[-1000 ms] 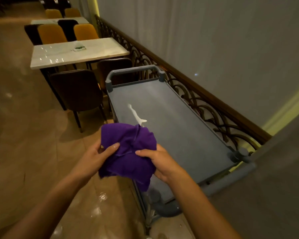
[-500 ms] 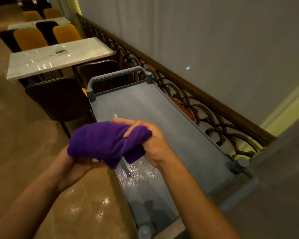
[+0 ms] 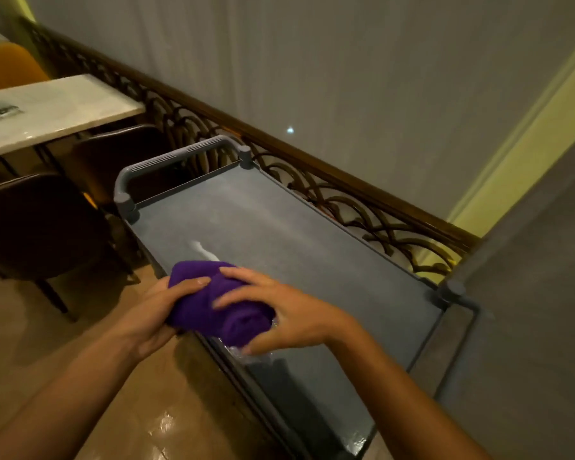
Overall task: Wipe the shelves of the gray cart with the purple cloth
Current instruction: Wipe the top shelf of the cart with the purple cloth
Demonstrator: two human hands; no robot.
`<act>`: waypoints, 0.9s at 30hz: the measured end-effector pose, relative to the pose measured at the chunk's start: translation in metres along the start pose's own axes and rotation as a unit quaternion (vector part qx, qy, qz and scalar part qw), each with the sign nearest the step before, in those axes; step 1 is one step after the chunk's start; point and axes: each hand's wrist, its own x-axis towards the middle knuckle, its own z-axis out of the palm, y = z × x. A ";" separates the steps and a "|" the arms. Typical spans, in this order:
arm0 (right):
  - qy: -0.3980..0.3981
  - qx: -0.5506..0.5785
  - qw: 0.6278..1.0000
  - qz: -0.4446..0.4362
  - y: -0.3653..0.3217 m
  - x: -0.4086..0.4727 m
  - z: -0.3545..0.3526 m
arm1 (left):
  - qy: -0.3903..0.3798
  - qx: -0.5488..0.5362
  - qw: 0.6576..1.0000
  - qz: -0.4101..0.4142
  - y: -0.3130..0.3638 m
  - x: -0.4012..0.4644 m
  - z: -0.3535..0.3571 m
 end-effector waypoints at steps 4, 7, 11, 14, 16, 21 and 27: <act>0.233 0.272 0.928 0.099 -0.013 0.020 0.007 | -0.099 0.078 0.992 -0.002 0.030 0.013 -0.031; 0.299 0.395 0.857 0.144 -0.013 0.055 0.032 | -0.170 0.094 0.981 -0.013 0.046 0.024 -0.039; 0.321 0.467 0.805 0.177 -0.006 0.075 0.059 | -0.151 0.035 0.988 0.008 0.058 0.050 -0.039; 0.386 0.392 0.807 0.216 0.005 0.082 0.051 | -0.152 0.061 0.986 0.014 0.064 0.078 -0.043; 0.445 0.399 0.774 0.206 0.013 0.085 0.036 | -0.178 0.105 0.978 -0.006 0.065 0.098 -0.042; 0.399 0.375 0.809 0.212 0.039 0.085 -0.013 | -0.268 0.220 0.937 -0.046 0.081 0.145 -0.035; 0.297 0.301 0.875 0.237 0.060 0.111 -0.063 | -0.375 0.367 0.848 -0.068 0.111 0.196 -0.006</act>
